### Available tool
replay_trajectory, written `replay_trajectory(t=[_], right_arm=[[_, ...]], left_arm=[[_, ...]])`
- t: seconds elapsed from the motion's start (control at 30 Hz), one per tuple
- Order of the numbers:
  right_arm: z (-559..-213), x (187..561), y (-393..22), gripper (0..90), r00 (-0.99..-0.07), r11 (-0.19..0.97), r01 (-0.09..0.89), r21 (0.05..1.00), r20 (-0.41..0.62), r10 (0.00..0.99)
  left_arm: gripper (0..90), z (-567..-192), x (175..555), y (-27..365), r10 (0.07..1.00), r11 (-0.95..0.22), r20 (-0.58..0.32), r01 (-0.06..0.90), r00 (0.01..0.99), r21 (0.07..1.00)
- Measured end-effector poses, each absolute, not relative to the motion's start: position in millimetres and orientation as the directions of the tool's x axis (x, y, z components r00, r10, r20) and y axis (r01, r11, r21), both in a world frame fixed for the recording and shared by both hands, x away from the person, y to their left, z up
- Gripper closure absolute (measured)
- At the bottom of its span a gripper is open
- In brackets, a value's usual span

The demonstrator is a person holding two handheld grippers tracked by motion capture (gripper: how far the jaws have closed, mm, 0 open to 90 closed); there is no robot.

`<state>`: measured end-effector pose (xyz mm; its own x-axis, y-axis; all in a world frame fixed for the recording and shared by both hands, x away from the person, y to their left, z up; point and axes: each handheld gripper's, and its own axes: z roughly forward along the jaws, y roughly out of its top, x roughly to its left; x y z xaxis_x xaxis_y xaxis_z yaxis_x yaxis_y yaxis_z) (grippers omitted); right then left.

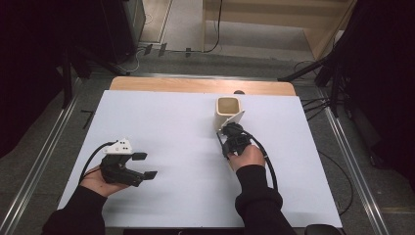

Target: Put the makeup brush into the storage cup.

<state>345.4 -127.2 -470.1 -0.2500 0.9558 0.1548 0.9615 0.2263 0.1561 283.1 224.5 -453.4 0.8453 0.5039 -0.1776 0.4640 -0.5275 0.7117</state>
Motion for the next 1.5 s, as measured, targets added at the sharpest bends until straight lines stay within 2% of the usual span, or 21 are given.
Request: replay_trajectory(t=[0.23,0.33,0.53,0.63,0.83,1.33,1.5], right_arm=[[-455,337,-135,84.5,-0.309,0.250,0.943,0.221,0.296,0.904],[-448,333,-140,84.4,-0.377,0.292,0.916,0.276,0.340,0.861],[-441,328,-147,84.5,-0.438,0.338,0.886,0.317,0.335,0.834],[-441,324,-147,84.5,-0.517,0.424,0.845,0.326,0.297,0.803],[-441,320,-150,84.5,-0.611,0.520,0.787,0.332,0.301,0.732],[-443,316,-154,84.4,-0.735,0.639,0.678,0.362,0.331,0.592],[-444,314,-150,84.4,-0.772,0.689,0.635,0.349,0.306,0.557]], left_arm=[[21.1,-454,283,225,0.507,-0.523,-0.182,0.469,0.842,0.712],[21.1,-453,284,225,0.507,-0.524,-0.181,0.468,0.843,0.711],[21.1,-453,285,226,0.508,-0.516,-0.192,0.475,0.840,0.712],[21.1,-454,285,226,0.508,-0.518,-0.193,0.477,0.839,0.710],[21.2,-455,287,225,0.504,-0.519,-0.203,0.483,0.839,0.706],[21.8,-455,293,220,0.482,-0.529,-0.223,0.484,0.847,0.697],[21.8,-454,296,217,0.460,-0.526,-0.246,0.485,0.853,0.698]])
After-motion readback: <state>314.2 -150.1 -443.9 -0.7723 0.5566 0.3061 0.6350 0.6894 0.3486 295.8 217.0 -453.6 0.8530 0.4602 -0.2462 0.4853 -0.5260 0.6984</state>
